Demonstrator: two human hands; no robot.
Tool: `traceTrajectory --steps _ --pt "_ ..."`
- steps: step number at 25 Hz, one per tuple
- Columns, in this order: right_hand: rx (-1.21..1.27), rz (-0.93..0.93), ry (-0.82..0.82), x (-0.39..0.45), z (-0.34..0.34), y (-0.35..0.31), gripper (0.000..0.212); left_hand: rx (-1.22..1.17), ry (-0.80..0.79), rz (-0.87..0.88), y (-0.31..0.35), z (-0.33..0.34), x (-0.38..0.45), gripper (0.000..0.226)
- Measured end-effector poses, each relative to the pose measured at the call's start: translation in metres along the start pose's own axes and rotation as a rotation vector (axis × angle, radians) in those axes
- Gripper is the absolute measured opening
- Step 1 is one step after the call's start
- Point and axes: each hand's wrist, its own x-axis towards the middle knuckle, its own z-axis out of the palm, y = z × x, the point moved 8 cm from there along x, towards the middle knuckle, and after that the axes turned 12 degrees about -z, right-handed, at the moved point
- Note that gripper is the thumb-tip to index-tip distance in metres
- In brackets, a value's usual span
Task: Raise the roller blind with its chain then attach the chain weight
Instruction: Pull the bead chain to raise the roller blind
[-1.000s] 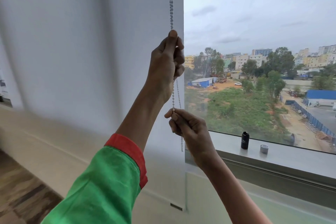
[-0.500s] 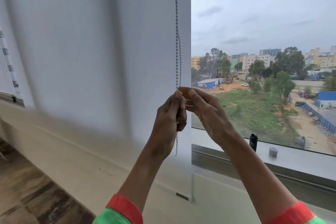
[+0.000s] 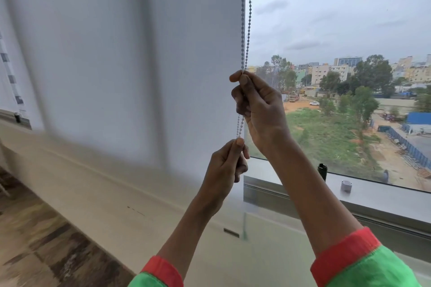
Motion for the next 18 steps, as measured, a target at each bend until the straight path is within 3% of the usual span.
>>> traceTrajectory --steps 4,7,12,15,18 --pt "0.024 0.003 -0.036 -0.019 -0.004 0.0 0.022 0.041 0.071 -0.036 -0.002 -0.015 0.007 0.04" --pt "0.038 0.028 -0.044 -0.036 -0.005 0.007 0.02 -0.023 0.135 0.033 0.032 -0.03 0.02 0.047" --pt "-0.02 0.079 -0.054 -0.064 -0.002 0.021 0.022 -0.184 0.079 0.163 0.109 -0.034 0.033 0.039" --pt "-0.044 0.124 -0.142 -0.083 0.008 0.03 0.024 -0.254 0.025 0.209 0.139 -0.028 0.038 0.037" --pt "-0.079 0.185 -0.215 -0.102 0.006 0.041 0.026 -0.264 0.074 0.235 0.149 -0.029 0.038 0.032"
